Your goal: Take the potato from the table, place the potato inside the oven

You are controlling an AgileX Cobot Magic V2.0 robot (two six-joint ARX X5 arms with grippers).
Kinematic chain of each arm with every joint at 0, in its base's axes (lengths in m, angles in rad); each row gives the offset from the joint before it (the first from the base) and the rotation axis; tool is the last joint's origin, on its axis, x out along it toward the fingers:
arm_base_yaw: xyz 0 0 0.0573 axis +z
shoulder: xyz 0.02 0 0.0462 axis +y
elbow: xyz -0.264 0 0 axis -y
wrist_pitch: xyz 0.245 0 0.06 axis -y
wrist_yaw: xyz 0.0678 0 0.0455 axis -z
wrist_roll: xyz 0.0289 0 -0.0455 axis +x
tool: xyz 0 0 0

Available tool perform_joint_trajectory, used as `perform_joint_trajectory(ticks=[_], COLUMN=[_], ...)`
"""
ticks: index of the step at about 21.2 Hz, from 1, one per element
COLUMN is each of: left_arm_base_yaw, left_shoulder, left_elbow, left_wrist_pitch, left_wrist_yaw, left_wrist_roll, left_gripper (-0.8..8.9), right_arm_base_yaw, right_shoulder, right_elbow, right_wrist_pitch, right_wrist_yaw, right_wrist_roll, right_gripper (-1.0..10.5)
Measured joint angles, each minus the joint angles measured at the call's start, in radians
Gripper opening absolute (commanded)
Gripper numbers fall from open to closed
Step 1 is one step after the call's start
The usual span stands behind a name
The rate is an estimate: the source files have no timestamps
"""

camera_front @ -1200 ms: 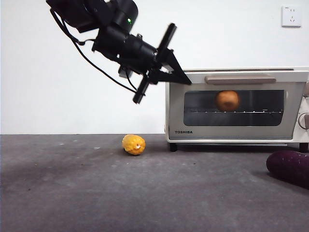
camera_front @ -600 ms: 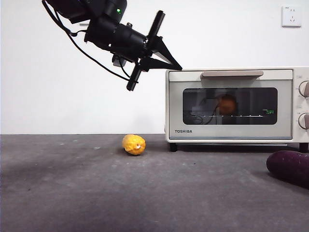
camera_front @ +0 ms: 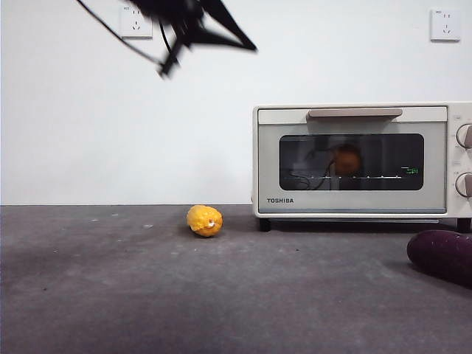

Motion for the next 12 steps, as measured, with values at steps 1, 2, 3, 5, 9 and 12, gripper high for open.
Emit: perform_joint_trajectory(ticks=[1, 2, 3, 5, 9, 12], left_arm_base_yaw=[-0.009, -0.014, -0.020, -0.024, -0.023, -0.022], left_shoulder=[-0.045, -0.077, -0.112, -0.193, -0.352, -0.463], left_elbow=[0.000, 0.000, 0.000, 0.000, 0.000, 0.001], left_wrist_pitch=[-0.064, -0.106, -0.139, -0.180, -0.179, -0.169], left_wrist_yaw=[-0.043, -0.072, -0.097, -0.134, -0.175, -0.213], left_wrist_roll=[0.070, 0.117, 0.158, 0.233, 0.316, 0.368], left_gripper=[-0.05, -0.05, -0.05, -0.05, -0.05, -0.04], right_arm_base_yaw=[0.000, 0.000, 0.000, 0.000, 0.000, 0.000], right_shoulder=[0.004, 0.008, 0.010, 0.014, 0.016, 0.016], right_elbow=[0.000, 0.000, 0.000, 0.000, 0.000, 0.000], right_wrist_pitch=[0.000, 0.000, 0.000, 0.000, 0.000, 0.000], right_wrist_yaw=[0.000, 0.000, 0.000, 0.000, 0.000, 0.000], right_wrist_roll=[0.000, 0.001, 0.000, 0.000, 0.000, 0.000], right_gripper=[0.0, 0.0, 0.0, 0.0, 0.0, 0.0])
